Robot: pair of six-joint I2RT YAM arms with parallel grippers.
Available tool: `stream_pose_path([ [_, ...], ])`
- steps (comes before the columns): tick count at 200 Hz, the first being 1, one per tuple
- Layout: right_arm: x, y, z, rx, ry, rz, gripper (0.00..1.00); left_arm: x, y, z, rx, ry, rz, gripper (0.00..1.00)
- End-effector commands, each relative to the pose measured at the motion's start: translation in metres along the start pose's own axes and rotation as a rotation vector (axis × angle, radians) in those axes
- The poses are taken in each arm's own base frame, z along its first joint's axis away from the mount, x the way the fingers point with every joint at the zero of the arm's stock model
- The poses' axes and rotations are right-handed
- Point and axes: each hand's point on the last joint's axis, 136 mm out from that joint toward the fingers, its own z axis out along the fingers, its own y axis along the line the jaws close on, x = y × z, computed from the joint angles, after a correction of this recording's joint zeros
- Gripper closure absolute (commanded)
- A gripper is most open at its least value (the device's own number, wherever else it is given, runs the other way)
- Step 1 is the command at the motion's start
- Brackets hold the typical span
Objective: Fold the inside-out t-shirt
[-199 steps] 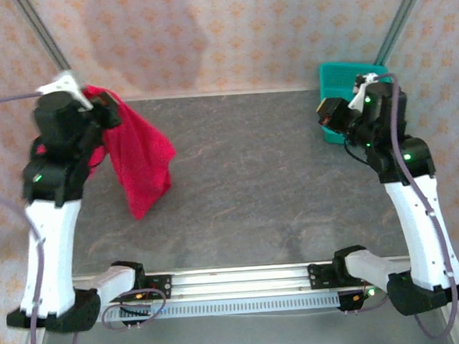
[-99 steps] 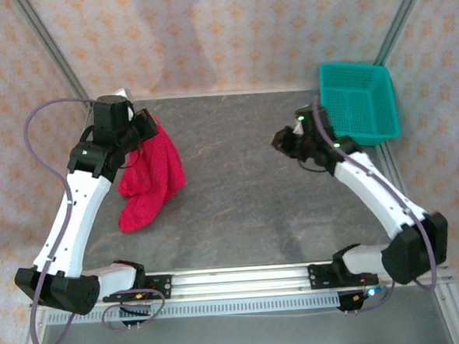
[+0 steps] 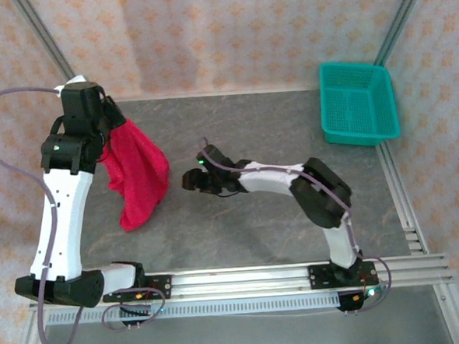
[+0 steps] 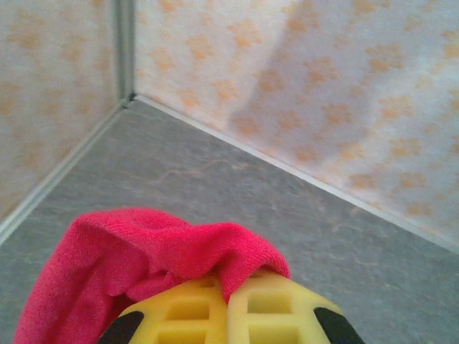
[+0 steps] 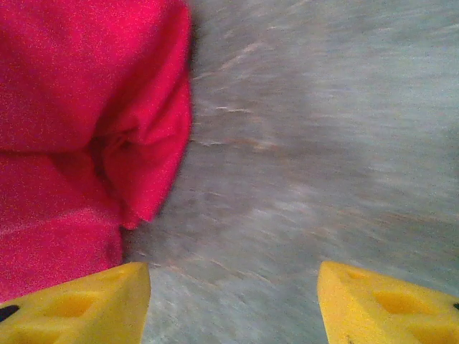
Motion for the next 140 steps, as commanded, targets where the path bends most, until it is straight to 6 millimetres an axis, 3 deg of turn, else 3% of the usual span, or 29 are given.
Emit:
stream_pose_path([
  [1, -0.019, 0.045, 0.018, -0.095, -0.055, -0.02, 0.37, 0.021, 0.025, 0.005, -0.094, 0.05, 0.037, 1.0],
  [36, -0.013, 0.062, 0.069, -0.077, -0.035, -0.001, 0.37, 0.037, 0.041, 0.008, -0.129, 0.086, 0.032, 1.0],
  [80, 0.005, 0.057, 0.12, -0.02, -0.036, 0.064, 0.45, 0.025, 0.067, -0.004, -0.181, 0.071, -0.017, 1.0],
  [93, 0.008, 0.052, 0.131, -0.008, -0.03, 0.079, 0.57, 0.019, 0.078, -0.009, -0.208, 0.061, -0.034, 1.0],
  [105, 0.006, 0.048, 0.133, 0.006, -0.036, 0.079, 0.81, 0.017, 0.085, -0.01, -0.219, 0.061, -0.05, 1.0],
  [122, -0.001, 0.045, 0.12, 0.023, -0.046, 0.06, 0.99, 0.019, 0.084, -0.009, -0.195, 0.069, -0.058, 1.0],
  [140, -0.02, 0.042, 0.088, 0.039, -0.076, 0.026, 1.0, 0.023, 0.074, -0.007, -0.134, 0.086, -0.078, 1.0],
])
